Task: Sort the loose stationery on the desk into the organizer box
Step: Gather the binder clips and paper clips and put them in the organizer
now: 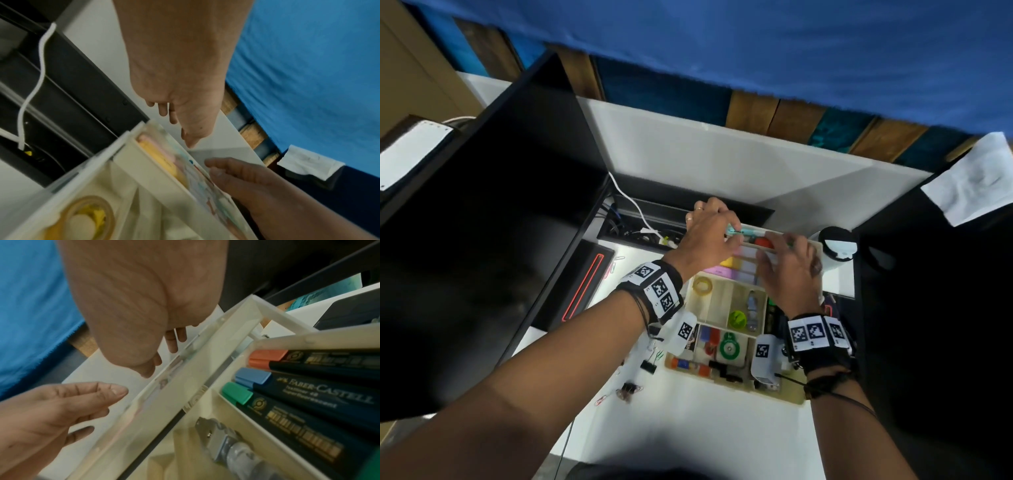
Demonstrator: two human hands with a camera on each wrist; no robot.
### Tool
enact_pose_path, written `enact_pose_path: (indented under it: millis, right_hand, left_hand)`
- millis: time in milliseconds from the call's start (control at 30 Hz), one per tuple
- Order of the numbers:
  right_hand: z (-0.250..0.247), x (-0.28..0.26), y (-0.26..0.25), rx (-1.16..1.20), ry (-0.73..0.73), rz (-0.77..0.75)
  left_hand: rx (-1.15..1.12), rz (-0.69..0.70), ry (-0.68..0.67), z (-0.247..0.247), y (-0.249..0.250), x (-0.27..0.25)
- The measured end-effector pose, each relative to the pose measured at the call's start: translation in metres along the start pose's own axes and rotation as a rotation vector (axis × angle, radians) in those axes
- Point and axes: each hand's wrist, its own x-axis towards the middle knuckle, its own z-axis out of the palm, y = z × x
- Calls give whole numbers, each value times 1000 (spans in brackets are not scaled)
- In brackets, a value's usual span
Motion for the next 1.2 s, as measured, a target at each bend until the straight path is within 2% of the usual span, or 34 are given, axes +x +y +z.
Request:
enact_pose_path:
  millis: [100,200,300,367,433,533,633,700,800,833,900,967,1033,1200]
  right_hand:
    - [-2,-16,-6,87,53,-30]
    - [0,-44,-26,217,77,-174]
    - [14,-84,-58,311,-30,-311]
    - [31,-110,-77,385,-150,-344]
    - [52,-134,-92,427,-274,-338]
    - [88,-160,-111,372,-381,-323]
    - [120,-164,-136,221,-468,-303]
    - [139,-152,-154,84,-526,-221]
    - [166,-131,-176,69,-565,5]
    - [173,-127,-180,-7,-620,34]
    - [190,-120,-178,-246,-609,-38]
    - [207,-116,-172,-342,-538,-69]
    - [219,-115,-166,-360,-452,20]
    - [213,-126,-166,-229,-336,15]
  left_hand:
    - [-62,-56,38,-20,-24,-18]
    - [-175,-90,90,-42,-57,-52]
    - [-236,-182,61,-58,-95,-107]
    - [-260,-237,20,-63,-120,-150]
    - [-266,-287,-52,-67,-138,-194]
    - [-270,-359,-181,-61,-163,-255]
    - [-248,-371,-253,-53,-183,-298]
    - [-227,-361,-256,-50,-189,-316]
    - [-219,-352,-262,-48,-194,-332]
    - [-237,-356,-264,-47,-196,-335]
    - [-260,-353,-254,-47,-201,-342]
    - [-254,-355,-256,-49,-204,-345]
    - [-255,-349,-261,-50,-206,-347]
    - [-206,-289,-223,-48,-203,-326]
